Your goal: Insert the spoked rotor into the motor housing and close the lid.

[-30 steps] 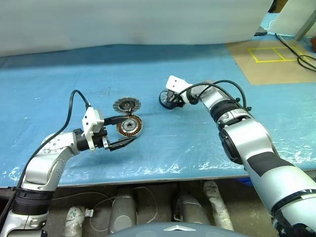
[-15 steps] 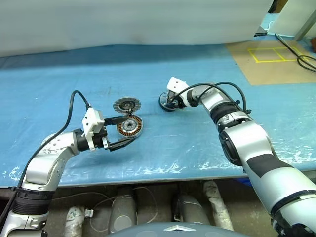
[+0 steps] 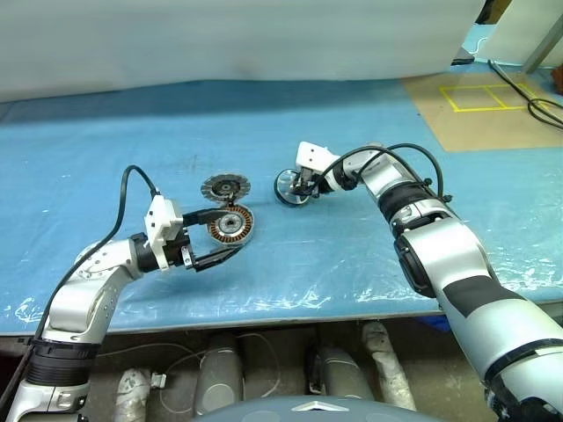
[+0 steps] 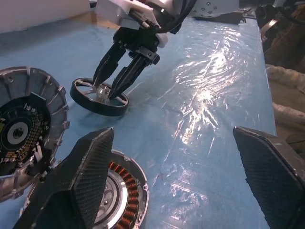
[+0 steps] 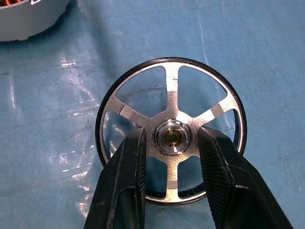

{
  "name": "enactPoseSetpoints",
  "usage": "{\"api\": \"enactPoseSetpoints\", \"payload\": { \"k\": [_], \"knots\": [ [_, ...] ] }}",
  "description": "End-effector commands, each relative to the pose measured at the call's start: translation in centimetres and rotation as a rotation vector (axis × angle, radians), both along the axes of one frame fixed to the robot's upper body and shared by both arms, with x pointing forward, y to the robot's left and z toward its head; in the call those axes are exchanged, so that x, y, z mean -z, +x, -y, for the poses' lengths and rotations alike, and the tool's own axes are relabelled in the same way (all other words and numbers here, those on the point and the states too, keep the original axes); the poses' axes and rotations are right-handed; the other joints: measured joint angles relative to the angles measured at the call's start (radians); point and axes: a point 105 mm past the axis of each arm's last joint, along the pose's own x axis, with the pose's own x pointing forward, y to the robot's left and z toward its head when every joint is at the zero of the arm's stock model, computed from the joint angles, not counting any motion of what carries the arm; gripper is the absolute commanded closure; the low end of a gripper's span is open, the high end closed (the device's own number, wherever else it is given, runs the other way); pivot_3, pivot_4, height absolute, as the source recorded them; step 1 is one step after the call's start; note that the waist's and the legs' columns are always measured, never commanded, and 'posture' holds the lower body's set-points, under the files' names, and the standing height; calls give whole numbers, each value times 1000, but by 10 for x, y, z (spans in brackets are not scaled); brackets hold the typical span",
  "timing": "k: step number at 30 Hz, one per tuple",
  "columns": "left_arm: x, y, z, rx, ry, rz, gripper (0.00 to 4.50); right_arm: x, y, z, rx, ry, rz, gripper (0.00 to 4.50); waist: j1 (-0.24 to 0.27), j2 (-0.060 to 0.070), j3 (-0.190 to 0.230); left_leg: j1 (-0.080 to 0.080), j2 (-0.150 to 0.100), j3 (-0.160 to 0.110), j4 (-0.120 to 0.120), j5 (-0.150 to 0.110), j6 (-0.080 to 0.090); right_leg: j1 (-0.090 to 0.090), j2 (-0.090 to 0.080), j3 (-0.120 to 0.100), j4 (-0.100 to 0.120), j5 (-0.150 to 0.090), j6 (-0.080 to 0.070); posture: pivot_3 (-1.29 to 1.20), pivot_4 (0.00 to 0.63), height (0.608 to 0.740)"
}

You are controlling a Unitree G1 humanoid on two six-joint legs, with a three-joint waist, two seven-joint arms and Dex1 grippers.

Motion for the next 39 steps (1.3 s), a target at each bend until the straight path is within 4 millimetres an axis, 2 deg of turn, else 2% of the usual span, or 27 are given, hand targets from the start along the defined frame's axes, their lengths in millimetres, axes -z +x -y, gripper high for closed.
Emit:
{"api": "enactPoseSetpoints", "payload": {
  "k": [1,5,9,13,18,20,24,28,35,39],
  "knots": [
    [-9,0,-9,-30,-20,41,261,-14,-4,0,-27,123,-16,3259,1,0,0,0,0,0,0,0,0,0,0,0,0,0,0,0,150,740],
    [-5,-2,-17,-48,-18,27,261,-19,-23,10,-100,225,-17,3259,6,0,0,-1,0,0,0,0,0,0,0,0,0,0,0,0,150,740],
    [1,-1,-30,-89,17,20,261,-30,-65,11,-157,377,-101,3259,8,-2,1,-2,0,0,-1,2,3,0,0,-1,-2,0,0,0,150,740],
    [5,-4,-33,-93,28,12,261,-54,-89,-7,-173,525,-189,3259,-5,-2,1,1,1,0,-2,0,0,-1,3,2,-1,0,0,0,150,740],
    [3,-4,-42,-113,53,19,261,-69,-107,-37,-245,588,-280,3259,5,-2,2,9,1,0,-7,0,-1,4,4,3,-2,0,0,0,150,740],
    [3,-3,-45,-120,67,22,261,-68,-109,-49,-259,598,-315,3259,5,-2,2,9,1,0,-8,0,-1,4,4,3,-3,0,0,0,150,740],
    [6,-7,-46,-119,91,19,261,-49,-106,-68,-254,551,-358,3259,4,-2,1,9,0,1,-9,2,-4,4,4,4,-5,0,0,0,150,740],
    [6,-7,-49,-130,100,23,261,-42,-100,-83,-266,526,-357,3259,4,-2,2,6,0,1,-10,3,-6,1,4,4,-6,0,0,0,150,740],
    [5,-7,-46,-120,100,26,261,-25,-86,-91,-246,471,-312,3259,4,-2,2,6,0,1,-10,3,-7,1,4,4,-5,0,0,0,150,740],
    [6,-7,-45,-112,101,23,261,-6,-82,-93,-218,400,-298,3259,3,-2,2,6,0,1,-10,3,-7,1,4,4,-5,0,0,0,150,740]
  ]
}}
